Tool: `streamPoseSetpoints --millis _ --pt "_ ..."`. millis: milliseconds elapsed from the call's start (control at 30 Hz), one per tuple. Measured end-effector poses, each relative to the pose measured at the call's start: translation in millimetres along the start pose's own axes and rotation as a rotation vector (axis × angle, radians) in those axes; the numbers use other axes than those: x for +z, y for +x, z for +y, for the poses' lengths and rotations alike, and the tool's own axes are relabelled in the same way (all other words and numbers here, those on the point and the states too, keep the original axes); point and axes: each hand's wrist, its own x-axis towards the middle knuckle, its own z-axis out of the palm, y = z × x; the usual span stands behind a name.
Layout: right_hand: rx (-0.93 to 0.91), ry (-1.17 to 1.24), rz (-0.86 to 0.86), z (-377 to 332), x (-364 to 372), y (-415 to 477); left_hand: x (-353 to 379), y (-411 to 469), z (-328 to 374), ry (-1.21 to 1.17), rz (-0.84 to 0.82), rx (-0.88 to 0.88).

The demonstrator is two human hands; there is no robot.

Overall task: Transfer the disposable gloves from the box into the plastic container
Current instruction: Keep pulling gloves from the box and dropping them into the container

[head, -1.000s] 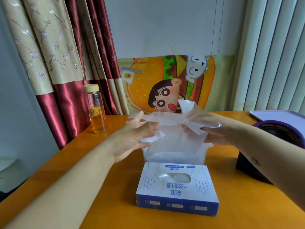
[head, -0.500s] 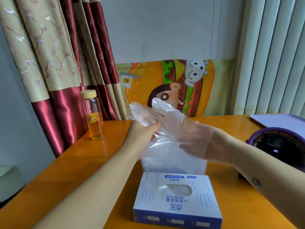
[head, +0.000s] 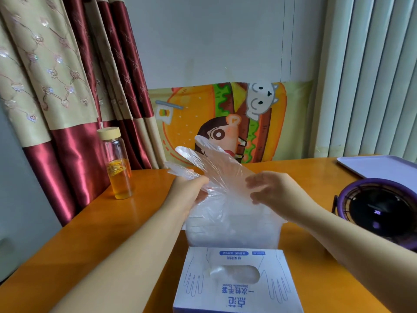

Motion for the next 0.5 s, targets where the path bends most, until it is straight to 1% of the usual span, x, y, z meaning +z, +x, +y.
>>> streamPoseSetpoints --millis 67,100,167,233,267,300,333,367,400,433,467,500 --pt "-0.007 -0.145 -0.003 2.7 -4.9 19.4 -5.0 6.1 1.5 -0.074 0.002 -0.026" --pt "-0.012 -0.218 -0.045 4.8 -7.3 28.5 -11.3 12.2 1.3 -0.124 0.022 -0.036" --pt "-0.032 -0.347 -0.163 8.3 -10.0 43.5 -31.2 27.4 0.7 -0.133 0.154 -0.024" --pt "-0.043 -0.447 -0.259 10.9 -9.0 54.6 -49.1 36.6 5.2 -0.014 0.292 0.039" --pt "-0.043 -0.492 -0.300 11.7 -7.2 59.4 -54.2 36.3 7.9 0.067 0.340 0.121" --pt "-0.041 -0.537 -0.343 12.4 -5.1 62.9 -56.0 33.6 10.6 0.160 0.361 0.258" --pt "-0.044 -0.579 -0.383 13.1 -2.6 65.5 -54.2 27.4 15.4 0.280 0.351 0.445" --pt "-0.046 -0.618 -0.415 14.2 0.5 68.0 -49.4 22.5 20.7 0.422 0.295 0.646" --pt "-0.047 -0.653 -0.435 15.3 4.0 70.3 -42.6 14.7 28.1 0.576 0.169 0.802" --pt "-0.045 -0.685 -0.450 16.7 7.5 72.2 -35.8 10.9 33.4 0.744 -0.018 0.875" --pt "-0.042 -0.717 -0.464 18.2 11.0 73.8 -28.9 10.2 35.8 0.933 -0.229 0.850" --pt "-0.043 -0.754 -0.477 19.6 14.1 75.2 -21.3 12.8 34.4 1.114 -0.422 0.772"
